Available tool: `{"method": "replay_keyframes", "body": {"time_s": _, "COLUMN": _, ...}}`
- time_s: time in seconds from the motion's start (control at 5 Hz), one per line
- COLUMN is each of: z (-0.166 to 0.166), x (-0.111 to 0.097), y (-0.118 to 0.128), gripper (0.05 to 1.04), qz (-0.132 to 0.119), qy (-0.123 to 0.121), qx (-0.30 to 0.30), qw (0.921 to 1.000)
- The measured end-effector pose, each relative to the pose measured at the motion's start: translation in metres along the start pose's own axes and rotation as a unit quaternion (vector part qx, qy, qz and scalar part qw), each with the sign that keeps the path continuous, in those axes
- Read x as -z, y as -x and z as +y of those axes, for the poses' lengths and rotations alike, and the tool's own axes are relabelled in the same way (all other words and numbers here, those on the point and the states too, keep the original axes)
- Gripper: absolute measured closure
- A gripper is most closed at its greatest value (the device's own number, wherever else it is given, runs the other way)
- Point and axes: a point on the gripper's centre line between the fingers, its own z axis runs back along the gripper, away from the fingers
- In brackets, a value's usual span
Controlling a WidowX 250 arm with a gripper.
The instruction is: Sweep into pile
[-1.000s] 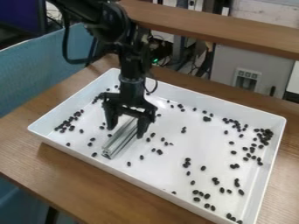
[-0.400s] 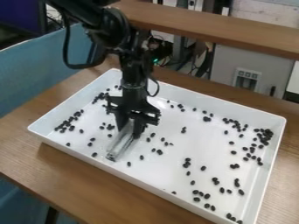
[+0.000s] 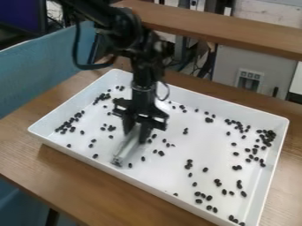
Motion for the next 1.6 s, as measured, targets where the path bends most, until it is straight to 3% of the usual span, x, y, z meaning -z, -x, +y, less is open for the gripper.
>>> {"method": "replay_keyframes", "body": {"time_s": 0.2, "z": -0.041, "x": -0.023, "y": -0.011, "gripper": 0.693, "qz": -0.032, "qy": 0.033, "qx": 0.035, "qw": 0.9983}}
{"method": "replay_keyframes", "body": {"time_s": 0.4, "z": -0.085, "x": -0.047, "y": -0.026, "gripper": 0.693, "qz": -0.079, "qy": 0.086, "qx": 0.113, "qw": 0.9867}}
{"method": "replay_keyframes", "body": {"time_s": 0.6, "z": -0.139, "x": -0.061, "y": -0.041, "gripper": 0.692, "qz": -0.114, "qy": 0.147, "qx": 0.213, "qw": 0.9591}}
{"method": "replay_keyframes", "body": {"time_s": 0.8, "z": -0.186, "x": -0.057, "y": -0.052, "gripper": 0.693, "qz": -0.114, "qy": 0.162, "qx": 0.228, "qw": 0.9533}}
{"method": "replay_keyframes", "body": {"time_s": 1.0, "z": -0.230, "x": -0.047, "y": -0.054, "gripper": 0.693, "qz": -0.087, "qy": 0.175, "qx": 0.199, "qw": 0.9604}}
{"method": "replay_keyframes", "body": {"time_s": 1.2, "z": -0.227, "x": -0.043, "y": -0.052, "gripper": 0.693, "qz": -0.088, "qy": 0.190, "qx": 0.162, "qw": 0.9643}}
{"method": "replay_keyframes", "body": {"time_s": 1.4, "z": -0.220, "x": -0.041, "y": -0.050, "gripper": 0.693, "qz": -0.097, "qy": 0.181, "qx": 0.119, "qw": 0.9715}}
{"method": "replay_keyframes", "body": {"time_s": 1.6, "z": -0.210, "x": -0.044, "y": -0.042, "gripper": 0.693, "qz": -0.127, "qy": 0.177, "qx": 0.085, "qw": 0.9722}}
